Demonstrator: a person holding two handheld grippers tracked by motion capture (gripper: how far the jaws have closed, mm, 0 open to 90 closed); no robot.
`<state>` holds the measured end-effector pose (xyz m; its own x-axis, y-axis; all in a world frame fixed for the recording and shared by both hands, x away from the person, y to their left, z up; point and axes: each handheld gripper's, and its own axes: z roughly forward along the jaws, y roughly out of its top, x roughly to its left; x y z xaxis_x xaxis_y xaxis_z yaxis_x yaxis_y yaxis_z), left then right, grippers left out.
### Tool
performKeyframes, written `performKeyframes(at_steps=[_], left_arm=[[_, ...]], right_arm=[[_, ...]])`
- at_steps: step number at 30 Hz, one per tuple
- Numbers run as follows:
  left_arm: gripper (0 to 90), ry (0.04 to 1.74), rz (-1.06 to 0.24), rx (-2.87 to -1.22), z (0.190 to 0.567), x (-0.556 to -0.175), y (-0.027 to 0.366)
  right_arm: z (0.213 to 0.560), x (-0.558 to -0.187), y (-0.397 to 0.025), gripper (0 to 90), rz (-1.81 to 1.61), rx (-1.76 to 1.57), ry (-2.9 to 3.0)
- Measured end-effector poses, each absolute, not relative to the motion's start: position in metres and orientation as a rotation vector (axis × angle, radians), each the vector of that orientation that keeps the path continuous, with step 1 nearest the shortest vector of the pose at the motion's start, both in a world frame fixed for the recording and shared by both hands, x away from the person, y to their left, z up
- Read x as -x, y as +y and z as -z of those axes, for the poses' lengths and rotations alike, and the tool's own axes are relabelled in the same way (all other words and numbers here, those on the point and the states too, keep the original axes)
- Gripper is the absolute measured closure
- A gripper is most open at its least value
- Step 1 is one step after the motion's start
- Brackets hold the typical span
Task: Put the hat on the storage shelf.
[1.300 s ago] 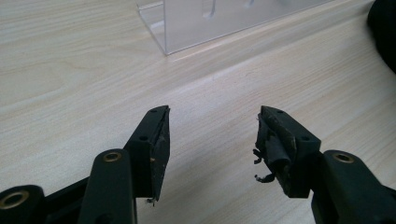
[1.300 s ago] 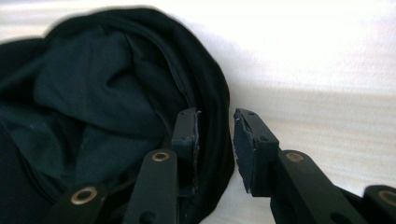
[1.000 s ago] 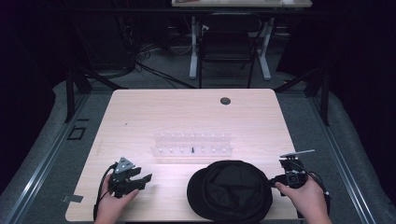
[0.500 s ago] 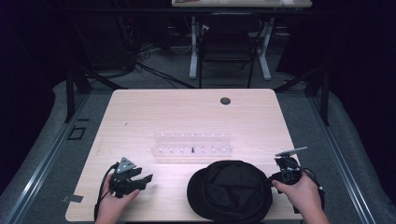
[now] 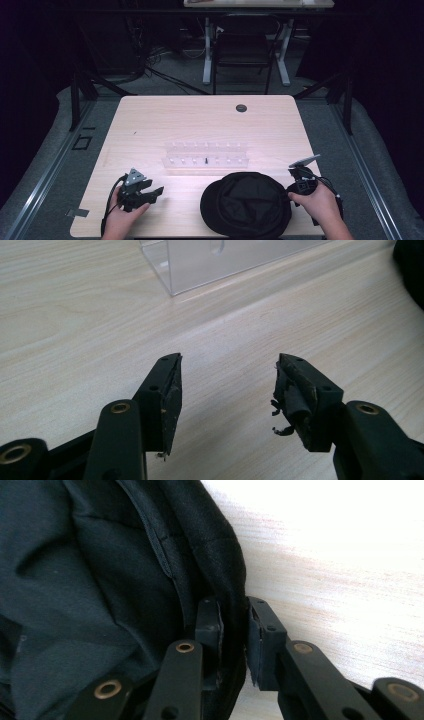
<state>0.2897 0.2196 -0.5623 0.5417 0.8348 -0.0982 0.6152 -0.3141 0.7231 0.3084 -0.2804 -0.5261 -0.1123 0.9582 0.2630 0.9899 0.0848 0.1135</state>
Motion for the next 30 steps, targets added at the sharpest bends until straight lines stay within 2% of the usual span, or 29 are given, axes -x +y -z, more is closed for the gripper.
performKeyframes(at_steps=[7, 14, 18, 30], left_arm=[[44.8, 1.177, -0.412, -2.031, 0.563, -0.289, 0.218], [44.9, 1.168, -0.380, -2.045, 0.563, -0.290, 0.219], [45.0, 1.177, -0.409, -2.031, 0.563, -0.289, 0.218], [45.0, 1.167, -0.375, -2.045, 0.562, -0.290, 0.219]], right_arm=[[0.528, -0.312, -0.282, 86.8, 0.395, 1.958, -2.202], [0.526, -0.312, -0.284, 87.6, 0.436, 1.965, -2.157], [0.522, -0.314, -0.287, 87.8, 0.434, 1.936, -2.149], [0.493, -0.319, -0.291, 88.0, 0.585, 1.953, -2.033]])
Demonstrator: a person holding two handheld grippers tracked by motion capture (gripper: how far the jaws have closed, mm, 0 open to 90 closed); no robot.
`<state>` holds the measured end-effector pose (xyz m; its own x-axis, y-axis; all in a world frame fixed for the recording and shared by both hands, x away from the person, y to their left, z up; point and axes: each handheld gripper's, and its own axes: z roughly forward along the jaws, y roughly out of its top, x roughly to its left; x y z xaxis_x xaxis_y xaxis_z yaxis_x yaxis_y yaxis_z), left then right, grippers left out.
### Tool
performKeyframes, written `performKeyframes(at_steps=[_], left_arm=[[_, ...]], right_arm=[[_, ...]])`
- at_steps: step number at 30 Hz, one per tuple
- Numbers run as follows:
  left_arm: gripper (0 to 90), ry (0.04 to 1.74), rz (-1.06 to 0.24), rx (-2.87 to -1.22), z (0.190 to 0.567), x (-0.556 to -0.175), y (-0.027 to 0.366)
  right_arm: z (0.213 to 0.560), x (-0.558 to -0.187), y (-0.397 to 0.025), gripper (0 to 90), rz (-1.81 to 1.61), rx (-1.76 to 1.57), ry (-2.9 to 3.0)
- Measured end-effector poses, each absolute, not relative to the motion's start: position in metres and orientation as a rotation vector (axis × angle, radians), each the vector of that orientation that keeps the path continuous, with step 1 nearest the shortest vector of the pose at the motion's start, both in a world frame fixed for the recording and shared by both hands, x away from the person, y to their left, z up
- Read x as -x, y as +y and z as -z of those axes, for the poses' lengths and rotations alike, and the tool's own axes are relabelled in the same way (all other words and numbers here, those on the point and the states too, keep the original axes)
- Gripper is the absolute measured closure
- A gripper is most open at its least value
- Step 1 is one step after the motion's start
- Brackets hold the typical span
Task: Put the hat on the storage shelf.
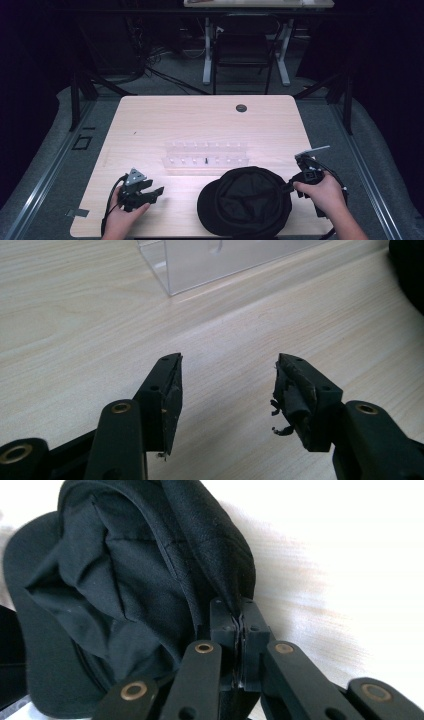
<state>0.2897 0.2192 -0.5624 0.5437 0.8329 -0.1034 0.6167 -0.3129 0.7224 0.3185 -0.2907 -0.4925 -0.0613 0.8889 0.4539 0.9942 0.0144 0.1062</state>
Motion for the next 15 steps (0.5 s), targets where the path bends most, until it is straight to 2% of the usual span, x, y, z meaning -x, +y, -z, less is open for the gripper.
performKeyframes(at_steps=[15], left_arm=[[45.0, 1.169, -0.372, -2.044, 0.563, -0.290, 0.219]], right_arm=[[0.447, -0.320, -0.274, 88.0, 0.572, 1.959, -2.143]])
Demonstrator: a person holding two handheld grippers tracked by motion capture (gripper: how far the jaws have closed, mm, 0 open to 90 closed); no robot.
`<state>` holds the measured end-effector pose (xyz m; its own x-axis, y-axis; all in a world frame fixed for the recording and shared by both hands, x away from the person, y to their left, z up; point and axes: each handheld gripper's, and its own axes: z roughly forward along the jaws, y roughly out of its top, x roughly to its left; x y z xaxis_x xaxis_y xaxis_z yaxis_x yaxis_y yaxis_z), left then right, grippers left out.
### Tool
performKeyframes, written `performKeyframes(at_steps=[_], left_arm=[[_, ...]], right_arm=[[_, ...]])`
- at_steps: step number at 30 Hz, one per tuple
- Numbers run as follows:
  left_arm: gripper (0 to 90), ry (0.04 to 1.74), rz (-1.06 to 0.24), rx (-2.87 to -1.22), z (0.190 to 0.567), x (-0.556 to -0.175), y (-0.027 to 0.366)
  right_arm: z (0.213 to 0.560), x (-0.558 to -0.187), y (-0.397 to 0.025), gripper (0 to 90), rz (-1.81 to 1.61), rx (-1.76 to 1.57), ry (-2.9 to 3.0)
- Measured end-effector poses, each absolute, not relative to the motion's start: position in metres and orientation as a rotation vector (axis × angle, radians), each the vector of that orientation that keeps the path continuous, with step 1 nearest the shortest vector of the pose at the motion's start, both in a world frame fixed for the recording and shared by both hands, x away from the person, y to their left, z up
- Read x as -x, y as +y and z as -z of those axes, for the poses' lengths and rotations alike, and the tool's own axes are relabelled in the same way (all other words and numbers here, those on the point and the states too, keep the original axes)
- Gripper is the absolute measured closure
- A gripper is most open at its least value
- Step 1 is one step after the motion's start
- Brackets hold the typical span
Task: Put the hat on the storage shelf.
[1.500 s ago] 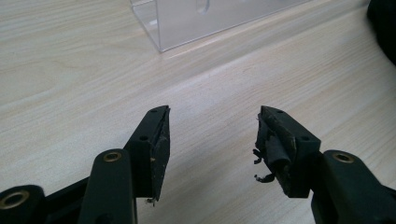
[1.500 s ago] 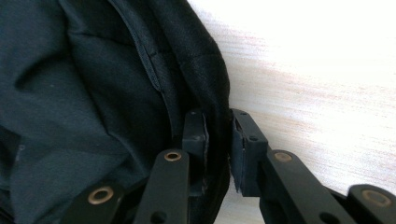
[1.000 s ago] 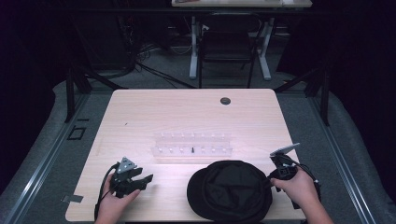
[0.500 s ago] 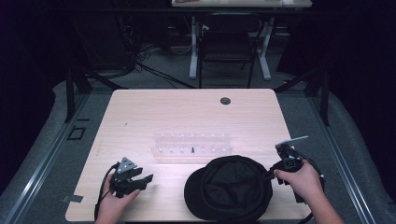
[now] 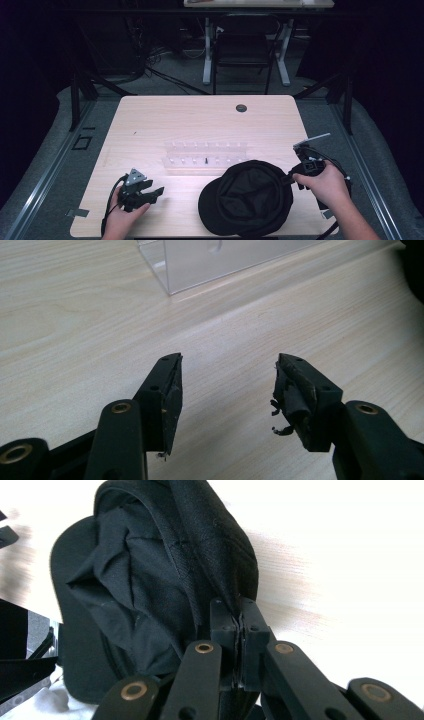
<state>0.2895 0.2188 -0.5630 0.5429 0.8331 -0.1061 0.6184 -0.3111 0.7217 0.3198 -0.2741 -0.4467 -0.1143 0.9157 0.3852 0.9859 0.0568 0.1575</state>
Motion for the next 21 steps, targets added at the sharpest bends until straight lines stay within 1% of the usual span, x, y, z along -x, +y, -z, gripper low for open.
performKeyframes(at_steps=[13, 21], left_arm=[[45.0, 1.167, -0.369, -2.045, 0.563, -0.290, 0.219], [45.0, 1.167, -0.369, -2.042, 0.563, -0.290, 0.219]], right_arm=[[0.405, -0.323, -0.271, 88.0, 0.528, 1.936, -2.181], [0.389, -0.326, -0.263, 88.0, 0.564, 1.894, -2.133]])
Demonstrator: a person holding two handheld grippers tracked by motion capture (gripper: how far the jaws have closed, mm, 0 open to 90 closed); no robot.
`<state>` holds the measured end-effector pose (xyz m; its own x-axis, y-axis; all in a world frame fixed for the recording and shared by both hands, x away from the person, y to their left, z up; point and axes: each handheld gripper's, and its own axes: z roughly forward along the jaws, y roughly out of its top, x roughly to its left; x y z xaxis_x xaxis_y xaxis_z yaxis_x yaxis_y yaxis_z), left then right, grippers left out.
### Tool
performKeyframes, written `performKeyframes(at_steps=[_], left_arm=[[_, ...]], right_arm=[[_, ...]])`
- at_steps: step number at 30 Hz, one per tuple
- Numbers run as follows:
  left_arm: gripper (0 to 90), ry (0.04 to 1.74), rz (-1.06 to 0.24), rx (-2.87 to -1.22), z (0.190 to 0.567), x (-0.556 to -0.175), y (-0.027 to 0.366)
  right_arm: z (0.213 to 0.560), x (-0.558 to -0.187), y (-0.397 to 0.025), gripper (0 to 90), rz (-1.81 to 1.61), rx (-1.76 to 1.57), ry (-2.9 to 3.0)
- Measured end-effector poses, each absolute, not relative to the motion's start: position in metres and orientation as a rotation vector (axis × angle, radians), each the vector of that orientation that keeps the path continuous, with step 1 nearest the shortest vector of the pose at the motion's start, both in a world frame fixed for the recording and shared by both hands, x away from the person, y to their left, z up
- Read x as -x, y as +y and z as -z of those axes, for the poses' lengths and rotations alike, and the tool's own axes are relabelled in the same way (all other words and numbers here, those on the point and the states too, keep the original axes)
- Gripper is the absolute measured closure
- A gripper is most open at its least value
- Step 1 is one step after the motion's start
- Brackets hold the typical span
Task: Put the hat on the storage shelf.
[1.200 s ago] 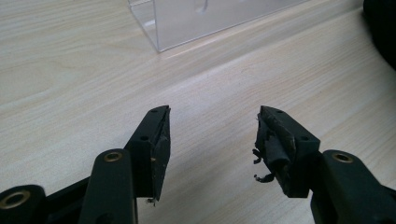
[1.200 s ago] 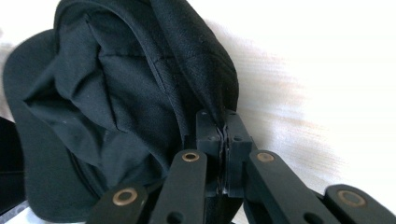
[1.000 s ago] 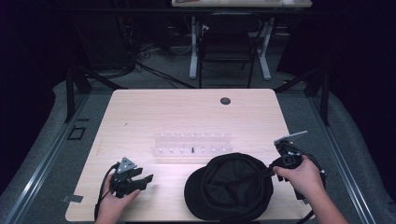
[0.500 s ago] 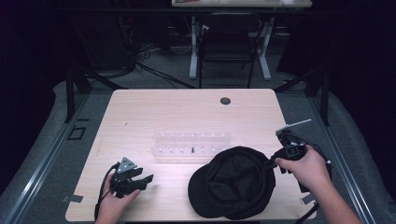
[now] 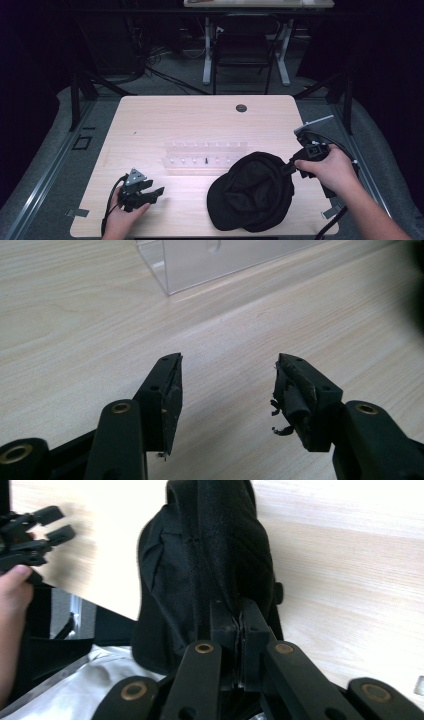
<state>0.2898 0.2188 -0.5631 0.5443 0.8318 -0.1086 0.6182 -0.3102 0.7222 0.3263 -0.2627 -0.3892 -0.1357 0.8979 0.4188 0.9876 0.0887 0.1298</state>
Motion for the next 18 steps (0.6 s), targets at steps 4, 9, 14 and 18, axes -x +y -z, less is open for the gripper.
performKeyframes(at_steps=[4, 9, 14, 18], left_arm=[[45.0, 1.168, -0.368, -2.038, 0.563, -0.289, 0.219], [45.0, 1.169, -0.370, -2.039, 0.563, -0.290, 0.219], [45.0, 1.165, -0.359, -2.050, 0.562, -0.290, 0.219], [45.0, 1.166, -0.361, -2.048, 0.562, -0.290, 0.220]], right_arm=[[0.384, -0.329, -0.260, 88.0, 0.574, 1.873, -2.108], [0.378, -0.331, -0.257, 88.0, 0.585, 1.841, -2.069], [0.375, -0.334, -0.255, 88.0, 0.602, 1.803, -2.015], [0.373, -0.337, -0.256, 88.1, 0.622, 1.766, -1.978]])
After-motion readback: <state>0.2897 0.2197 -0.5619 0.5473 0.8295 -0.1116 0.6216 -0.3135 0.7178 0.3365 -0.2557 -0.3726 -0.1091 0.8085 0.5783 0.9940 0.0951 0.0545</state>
